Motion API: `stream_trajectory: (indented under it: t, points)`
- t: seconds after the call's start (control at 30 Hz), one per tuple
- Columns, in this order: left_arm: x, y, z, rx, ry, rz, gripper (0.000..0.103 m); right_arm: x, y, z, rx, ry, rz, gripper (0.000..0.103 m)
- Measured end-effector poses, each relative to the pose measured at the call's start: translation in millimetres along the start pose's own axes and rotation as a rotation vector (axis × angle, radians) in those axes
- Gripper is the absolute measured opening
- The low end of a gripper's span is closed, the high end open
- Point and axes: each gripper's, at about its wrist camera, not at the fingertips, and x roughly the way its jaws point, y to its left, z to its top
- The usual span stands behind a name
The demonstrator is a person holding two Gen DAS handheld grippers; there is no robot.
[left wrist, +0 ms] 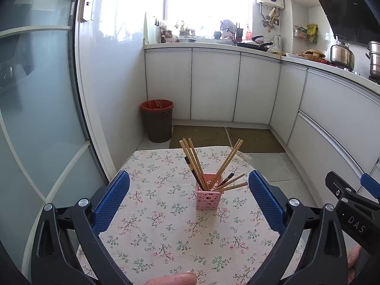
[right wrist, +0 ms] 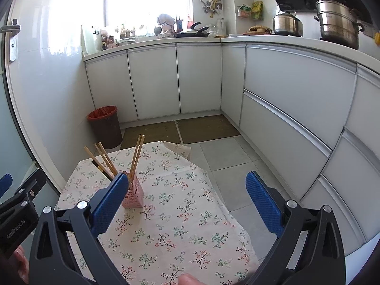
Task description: Organize utensils
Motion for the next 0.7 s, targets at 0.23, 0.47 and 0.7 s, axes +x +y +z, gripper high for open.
stream_trajectory:
  t: [0.23, 0.47, 0.7]
  points:
    - [4.7, -2.1, -1.3, 0.009, 0.025, 0.003, 0.096, 1.3, 1.6, -1.3, -0.004, 0.009, 0.003, 0.096]
    - [6.4, -3.6, -2.0, 0.022, 0.029, -0.001, 0.096, 5.0, 3.0, -1.3, -0.004, 0.025, 0.008, 0.096]
    - [6.6, -4.2, -2.0, 0.027, 0.033, -0.007, 0.096, 8.3, 2.4, -2.0, -0.002, 0.036, 0.006, 0.096]
